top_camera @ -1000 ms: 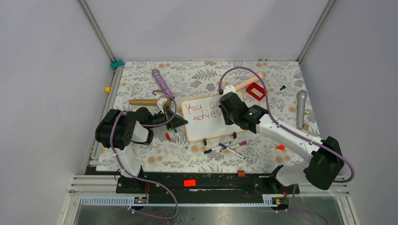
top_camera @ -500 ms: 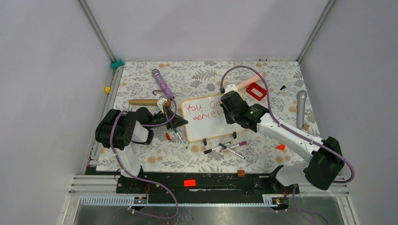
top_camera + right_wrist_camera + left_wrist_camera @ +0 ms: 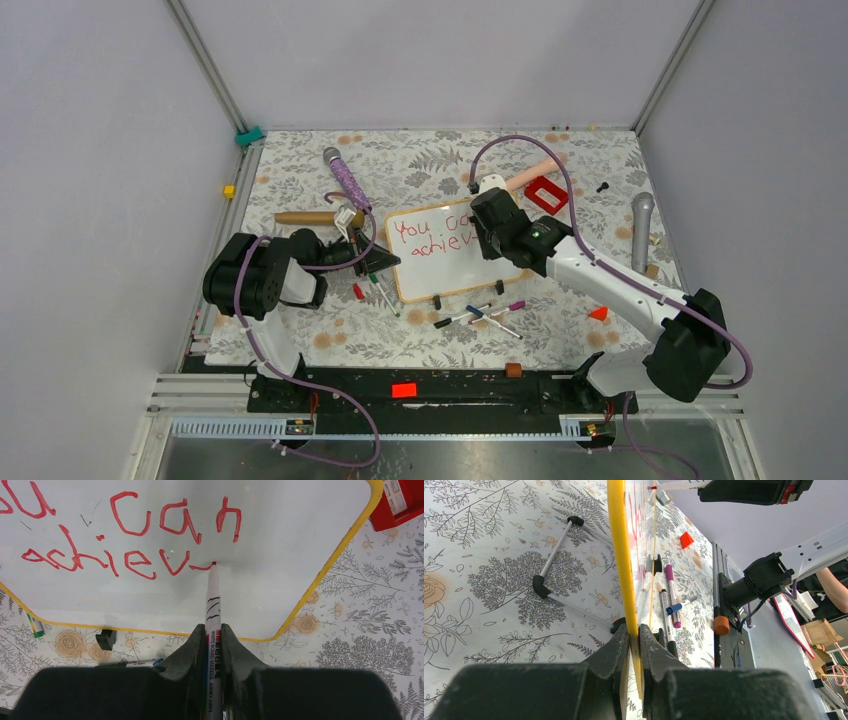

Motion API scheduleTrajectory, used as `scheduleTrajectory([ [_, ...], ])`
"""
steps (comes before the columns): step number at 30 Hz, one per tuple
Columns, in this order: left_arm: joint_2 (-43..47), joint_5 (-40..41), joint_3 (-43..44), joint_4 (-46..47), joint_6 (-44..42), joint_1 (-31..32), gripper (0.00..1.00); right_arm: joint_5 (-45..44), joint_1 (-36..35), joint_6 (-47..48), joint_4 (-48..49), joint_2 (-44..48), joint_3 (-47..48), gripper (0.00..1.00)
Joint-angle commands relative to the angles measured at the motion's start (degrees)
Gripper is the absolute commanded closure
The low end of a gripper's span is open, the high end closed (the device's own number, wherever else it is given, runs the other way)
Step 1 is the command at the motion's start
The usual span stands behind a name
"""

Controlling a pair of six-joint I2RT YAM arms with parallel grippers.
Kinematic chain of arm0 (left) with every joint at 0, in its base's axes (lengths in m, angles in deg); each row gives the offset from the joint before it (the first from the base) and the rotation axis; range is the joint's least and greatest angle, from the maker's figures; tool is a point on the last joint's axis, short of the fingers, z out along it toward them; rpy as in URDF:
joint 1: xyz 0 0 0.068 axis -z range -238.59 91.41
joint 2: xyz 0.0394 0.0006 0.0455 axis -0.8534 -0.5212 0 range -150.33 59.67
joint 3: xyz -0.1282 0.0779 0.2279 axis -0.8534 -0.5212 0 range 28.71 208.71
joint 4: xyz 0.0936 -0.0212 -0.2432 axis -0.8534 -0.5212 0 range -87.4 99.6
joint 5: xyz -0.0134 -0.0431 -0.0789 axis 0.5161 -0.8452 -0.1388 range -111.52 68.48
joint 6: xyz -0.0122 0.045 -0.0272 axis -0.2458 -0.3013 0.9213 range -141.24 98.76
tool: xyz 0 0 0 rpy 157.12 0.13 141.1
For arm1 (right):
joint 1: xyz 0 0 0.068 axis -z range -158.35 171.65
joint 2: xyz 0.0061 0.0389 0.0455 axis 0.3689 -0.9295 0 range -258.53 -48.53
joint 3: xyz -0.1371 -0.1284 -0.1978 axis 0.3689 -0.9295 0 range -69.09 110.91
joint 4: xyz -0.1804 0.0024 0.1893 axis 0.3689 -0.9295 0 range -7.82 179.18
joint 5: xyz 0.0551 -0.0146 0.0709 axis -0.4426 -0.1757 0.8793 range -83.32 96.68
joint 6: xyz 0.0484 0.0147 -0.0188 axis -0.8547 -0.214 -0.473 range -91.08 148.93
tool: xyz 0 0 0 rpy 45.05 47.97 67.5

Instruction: Write a sentence on the whiteboard

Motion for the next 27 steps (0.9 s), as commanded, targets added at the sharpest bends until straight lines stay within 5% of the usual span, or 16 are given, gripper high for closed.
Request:
scheduleTrajectory([
  [1, 1.35, 0.43, 0.35, 4.11, -4.33, -0.54, 1.00, 2.08, 0.83, -0.23, 4.58, -0.37, 1.21, 1.00],
  [27, 1.00, 0.42, 0.55, 4.11, -4.26, -0.61, 1.00, 3.52, 0.76, -2.46, 3.51, 2.79, -4.55, 1.00],
])
